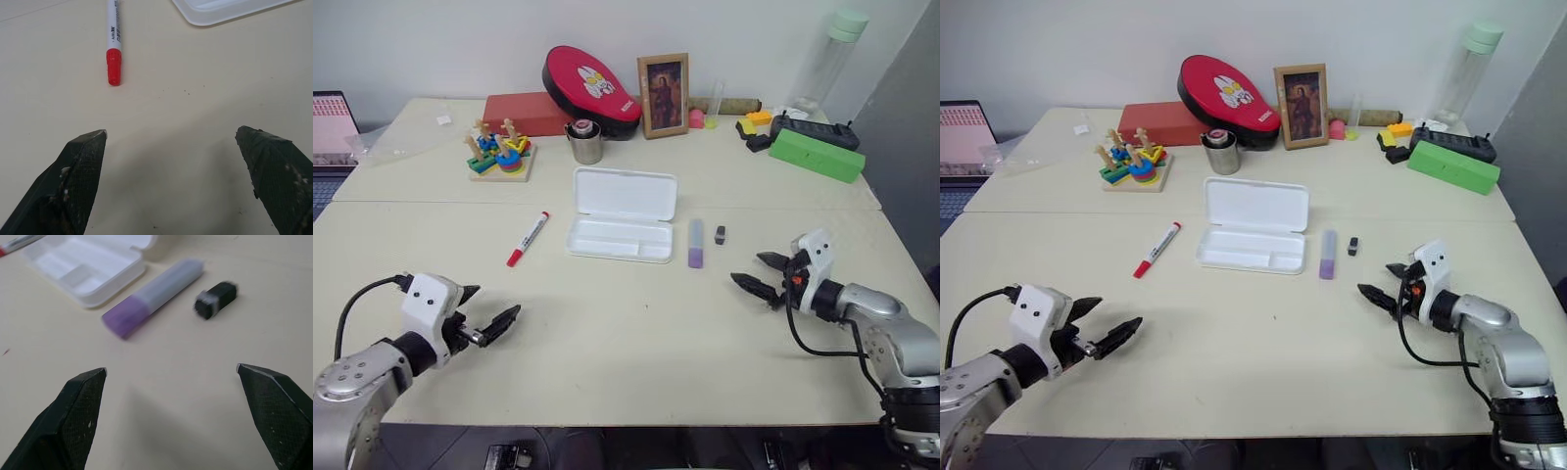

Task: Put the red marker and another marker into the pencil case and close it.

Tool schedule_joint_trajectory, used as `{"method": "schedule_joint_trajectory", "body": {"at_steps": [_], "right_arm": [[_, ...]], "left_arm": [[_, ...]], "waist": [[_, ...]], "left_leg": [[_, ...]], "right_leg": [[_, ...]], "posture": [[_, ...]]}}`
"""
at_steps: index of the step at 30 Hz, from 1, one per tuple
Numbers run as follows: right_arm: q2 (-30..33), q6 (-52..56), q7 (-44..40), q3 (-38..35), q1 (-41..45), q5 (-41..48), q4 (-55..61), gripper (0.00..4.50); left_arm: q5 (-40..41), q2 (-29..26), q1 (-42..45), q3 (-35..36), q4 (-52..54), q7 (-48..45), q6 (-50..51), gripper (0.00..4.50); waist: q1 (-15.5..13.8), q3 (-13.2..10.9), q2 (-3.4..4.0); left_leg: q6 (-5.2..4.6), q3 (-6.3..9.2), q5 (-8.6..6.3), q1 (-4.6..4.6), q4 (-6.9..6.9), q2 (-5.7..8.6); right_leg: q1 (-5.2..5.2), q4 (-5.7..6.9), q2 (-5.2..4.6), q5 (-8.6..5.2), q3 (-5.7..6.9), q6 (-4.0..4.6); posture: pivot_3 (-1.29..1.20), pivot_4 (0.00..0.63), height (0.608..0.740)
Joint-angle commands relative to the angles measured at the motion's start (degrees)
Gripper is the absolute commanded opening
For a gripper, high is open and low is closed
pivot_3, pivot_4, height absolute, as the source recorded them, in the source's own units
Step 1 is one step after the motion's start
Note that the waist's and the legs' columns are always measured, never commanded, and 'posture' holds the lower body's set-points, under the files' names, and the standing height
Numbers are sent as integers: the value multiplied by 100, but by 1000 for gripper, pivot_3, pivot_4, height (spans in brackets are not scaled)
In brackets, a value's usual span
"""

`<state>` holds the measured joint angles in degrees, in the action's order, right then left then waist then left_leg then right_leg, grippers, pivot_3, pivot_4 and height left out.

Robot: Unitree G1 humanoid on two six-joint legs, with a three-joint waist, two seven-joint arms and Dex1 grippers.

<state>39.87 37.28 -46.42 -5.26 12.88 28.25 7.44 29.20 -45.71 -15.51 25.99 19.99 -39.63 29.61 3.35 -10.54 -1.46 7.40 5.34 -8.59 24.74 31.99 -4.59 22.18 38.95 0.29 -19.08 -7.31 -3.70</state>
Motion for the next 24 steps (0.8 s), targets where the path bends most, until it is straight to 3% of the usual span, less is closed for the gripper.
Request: {"method": "schedule_joint_trajectory", "body": {"at_steps": [1, 24], "right_arm": [[268, 112, -358, 4, 151, 89, 163, 4465], [250, 32, -592, 73, 422, -1, -291, 4465]], "left_arm": [[24, -236, -49, 171, 125, -301, 54, 4500], [-123, -220, 99, -145, 311, -443, 230, 4500]], "waist": [[0, 0, 0], [-3, -1, -1]], "left_leg": [[0, -1, 0, 0, 0, 0], [0, 0, 0, 4, -2, -1]], "right_leg": [[1, 0, 0, 0, -1, 0], [1, 2, 1, 20, 3, -34]], "posture": [[0, 150, 740], [0, 150, 740]]}}
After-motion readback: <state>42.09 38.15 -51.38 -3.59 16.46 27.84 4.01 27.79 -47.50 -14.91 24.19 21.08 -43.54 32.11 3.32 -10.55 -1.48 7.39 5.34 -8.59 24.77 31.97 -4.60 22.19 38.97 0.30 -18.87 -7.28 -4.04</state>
